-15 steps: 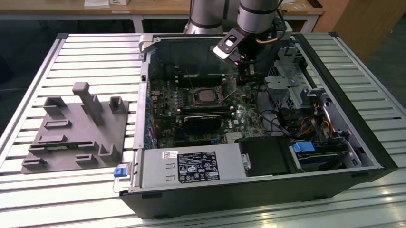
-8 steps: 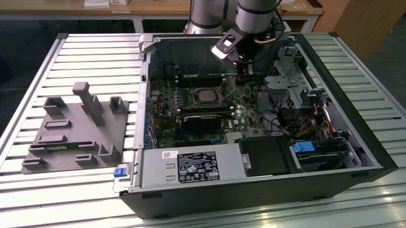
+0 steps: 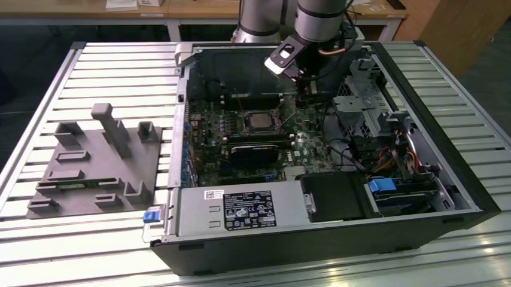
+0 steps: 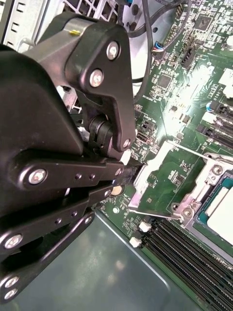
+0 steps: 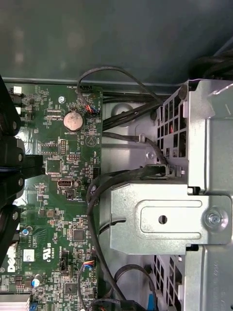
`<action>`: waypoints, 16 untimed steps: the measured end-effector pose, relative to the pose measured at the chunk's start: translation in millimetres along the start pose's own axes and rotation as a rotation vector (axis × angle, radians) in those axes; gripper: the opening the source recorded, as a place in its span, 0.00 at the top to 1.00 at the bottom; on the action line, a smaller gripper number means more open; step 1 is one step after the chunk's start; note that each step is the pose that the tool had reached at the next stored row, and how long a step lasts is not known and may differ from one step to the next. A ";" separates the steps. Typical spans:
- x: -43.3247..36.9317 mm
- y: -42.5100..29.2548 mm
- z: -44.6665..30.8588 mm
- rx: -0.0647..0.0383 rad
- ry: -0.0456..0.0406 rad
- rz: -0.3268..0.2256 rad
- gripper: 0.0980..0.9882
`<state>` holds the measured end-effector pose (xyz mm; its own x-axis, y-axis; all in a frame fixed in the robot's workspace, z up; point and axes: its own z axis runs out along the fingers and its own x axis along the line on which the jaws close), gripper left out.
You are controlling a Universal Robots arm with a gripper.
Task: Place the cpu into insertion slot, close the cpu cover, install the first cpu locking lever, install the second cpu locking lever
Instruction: 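Close the cpu cover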
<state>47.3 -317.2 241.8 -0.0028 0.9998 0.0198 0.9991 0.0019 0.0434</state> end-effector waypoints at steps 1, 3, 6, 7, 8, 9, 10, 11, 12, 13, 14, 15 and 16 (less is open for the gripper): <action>0.0 -0.2 0.0 0.000 0.0001 0.000 0.98; 0.0 -0.7 0.0 0.000 0.0004 0.000 0.98; 0.0 -1.4 -0.1 0.000 0.0007 0.000 0.98; 0.0 -1.6 -0.1 0.000 0.0008 0.000 0.98; 0.0 -1.8 -0.1 0.000 0.0008 0.000 0.98; 0.0 -2.0 -0.1 0.000 0.0009 0.000 0.98; 0.0 -2.2 -0.1 0.000 0.0010 0.000 0.98; 0.0 -2.4 -0.1 0.000 0.0011 0.000 0.98; 0.0 -2.6 -0.1 0.000 0.0012 0.000 0.98; 0.0 -2.9 -0.1 0.000 0.0012 0.000 0.98; 0.0 -3.1 -0.1 0.000 0.0013 0.000 0.98; 0.0 -3.3 -0.1 0.000 0.0014 0.000 0.98; 0.0 -3.5 -0.2 0.000 0.0014 0.000 0.98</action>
<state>43.8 -317.2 241.8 -0.0028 0.9998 0.0212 0.9991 0.0019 0.0434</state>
